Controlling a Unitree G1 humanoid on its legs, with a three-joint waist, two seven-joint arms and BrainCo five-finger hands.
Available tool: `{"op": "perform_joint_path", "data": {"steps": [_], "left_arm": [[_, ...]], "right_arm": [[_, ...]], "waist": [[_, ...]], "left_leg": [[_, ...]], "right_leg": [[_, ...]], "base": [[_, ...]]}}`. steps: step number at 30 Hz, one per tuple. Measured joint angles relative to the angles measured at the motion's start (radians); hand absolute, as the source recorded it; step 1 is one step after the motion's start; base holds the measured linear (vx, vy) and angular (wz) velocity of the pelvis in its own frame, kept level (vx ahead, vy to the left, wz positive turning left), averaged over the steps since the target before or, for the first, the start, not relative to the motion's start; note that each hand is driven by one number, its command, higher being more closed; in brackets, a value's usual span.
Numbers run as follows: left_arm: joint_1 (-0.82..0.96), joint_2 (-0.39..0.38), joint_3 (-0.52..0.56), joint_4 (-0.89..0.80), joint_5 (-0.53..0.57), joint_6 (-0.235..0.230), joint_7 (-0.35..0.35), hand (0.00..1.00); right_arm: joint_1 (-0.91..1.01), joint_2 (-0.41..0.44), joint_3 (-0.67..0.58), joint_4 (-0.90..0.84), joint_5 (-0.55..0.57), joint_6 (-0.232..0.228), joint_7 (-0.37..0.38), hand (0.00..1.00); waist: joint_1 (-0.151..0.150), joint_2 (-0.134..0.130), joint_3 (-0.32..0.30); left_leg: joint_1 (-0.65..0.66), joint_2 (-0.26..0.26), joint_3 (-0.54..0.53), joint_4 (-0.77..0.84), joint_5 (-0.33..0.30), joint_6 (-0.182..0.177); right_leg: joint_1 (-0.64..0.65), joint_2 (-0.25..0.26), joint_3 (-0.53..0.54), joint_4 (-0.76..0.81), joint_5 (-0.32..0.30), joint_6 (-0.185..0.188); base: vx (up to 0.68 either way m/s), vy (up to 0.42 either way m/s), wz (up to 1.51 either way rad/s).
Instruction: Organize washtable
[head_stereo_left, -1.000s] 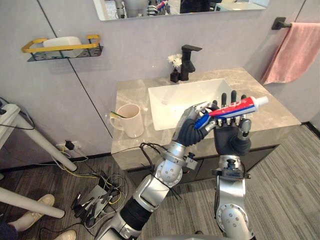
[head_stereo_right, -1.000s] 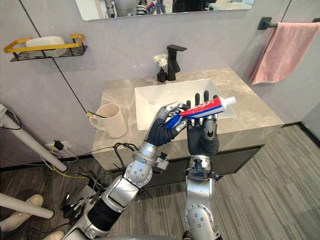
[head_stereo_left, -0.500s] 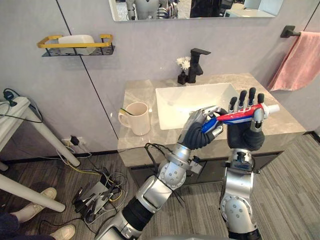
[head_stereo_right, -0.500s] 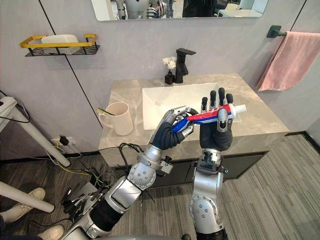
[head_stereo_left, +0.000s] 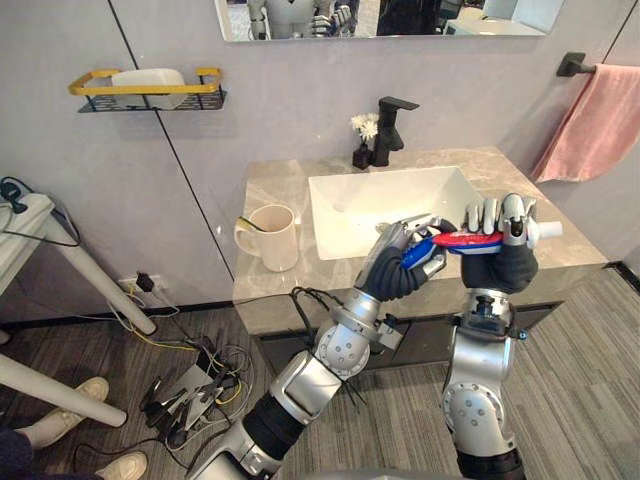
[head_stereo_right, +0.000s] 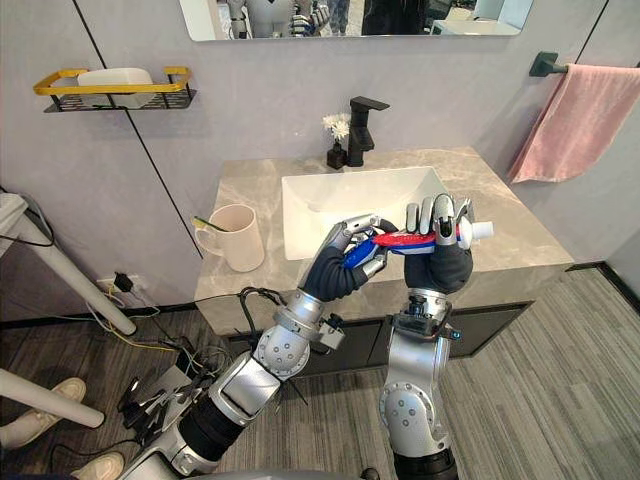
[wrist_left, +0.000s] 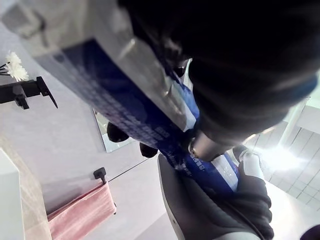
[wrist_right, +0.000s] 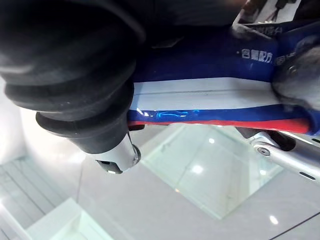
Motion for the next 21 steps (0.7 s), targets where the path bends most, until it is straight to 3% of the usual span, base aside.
{"op": "perform_joint_path", "data": {"steps": [8, 14, 21], "left_arm": [[0.0, 0.0, 0.035, -0.002, -0.01, 0.0, -0.002, 0.0], [0.003, 0.001, 0.151, -0.109, -0.027, 0.0, -0.001, 0.0], [0.07, 0.021, 0.289, -0.257, -0.037, -0.001, 0.017, 0.0]], "right_arm": [[-0.14, -0.014, -0.129, 0.0, -0.087, -0.002, -0.039, 1.0], [-0.275, -0.084, -0.316, 0.035, -0.132, -0.035, -0.085, 1.0], [-0.418, -0.177, -0.383, 0.189, -0.129, -0.05, -0.119, 1.0]], "waist": [[0.002, 0.0, 0.0], [0.005, 0.0, 0.0], [0.016, 0.0, 0.0]], "left_leg": [[0.002, -0.001, -0.015, 0.001, 0.002, 0.002], [0.004, -0.007, -0.041, -0.008, 0.014, 0.002], [0.003, -0.008, -0.071, -0.031, 0.037, -0.002]], "right_leg": [[0.011, -0.002, -0.012, 0.0, 0.0, 0.0], [0.023, -0.008, -0.039, 0.0, -0.001, 0.001], [0.029, -0.008, -0.066, 0.0, -0.001, 0.001]], "base": [[0.0, 0.0, 0.04], [-0.02, -0.001, 0.13], [-0.03, -0.014, 0.12]]}}
